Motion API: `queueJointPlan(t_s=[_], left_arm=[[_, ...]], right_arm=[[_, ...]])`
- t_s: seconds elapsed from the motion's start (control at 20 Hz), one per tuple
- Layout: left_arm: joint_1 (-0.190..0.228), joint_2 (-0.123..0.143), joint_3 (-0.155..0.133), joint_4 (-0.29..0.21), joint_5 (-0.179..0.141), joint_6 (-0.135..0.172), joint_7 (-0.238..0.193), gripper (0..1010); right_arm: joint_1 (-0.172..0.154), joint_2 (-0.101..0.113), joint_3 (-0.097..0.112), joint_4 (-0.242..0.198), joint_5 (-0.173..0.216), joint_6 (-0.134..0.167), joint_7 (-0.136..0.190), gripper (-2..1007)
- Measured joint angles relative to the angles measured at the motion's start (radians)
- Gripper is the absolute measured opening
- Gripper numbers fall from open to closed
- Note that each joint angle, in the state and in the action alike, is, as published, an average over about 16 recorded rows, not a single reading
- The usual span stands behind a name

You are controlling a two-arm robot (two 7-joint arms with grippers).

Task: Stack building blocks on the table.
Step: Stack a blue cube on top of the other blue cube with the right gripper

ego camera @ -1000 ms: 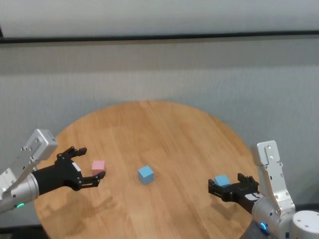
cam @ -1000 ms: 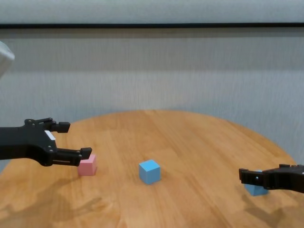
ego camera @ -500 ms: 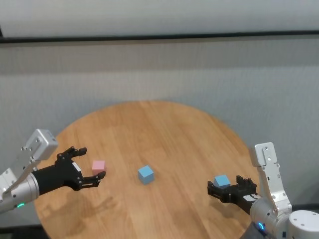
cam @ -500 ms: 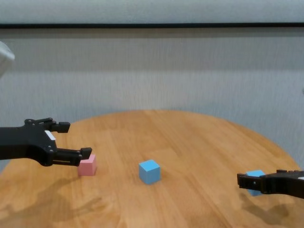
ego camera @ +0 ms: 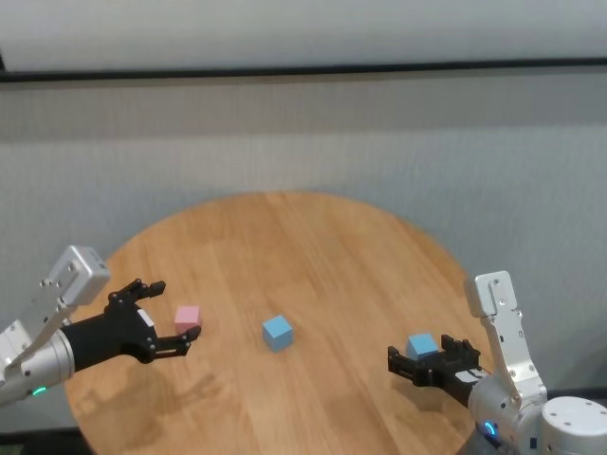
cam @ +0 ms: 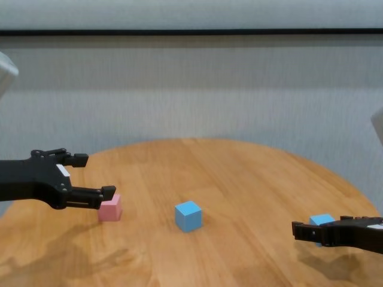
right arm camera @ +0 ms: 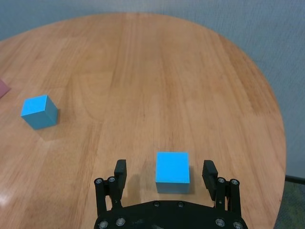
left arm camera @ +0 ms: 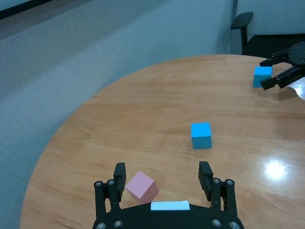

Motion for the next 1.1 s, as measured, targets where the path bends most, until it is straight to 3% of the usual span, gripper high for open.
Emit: queueJointPlan(t_s=[1.1], left_arm=[[0.000,0.000,0.000,0.000,0.000,0.000,0.000,1000]], right_arm=[[0.029,-0.027,0.009,0.067,-0.063,-0.026,0.040,1005]])
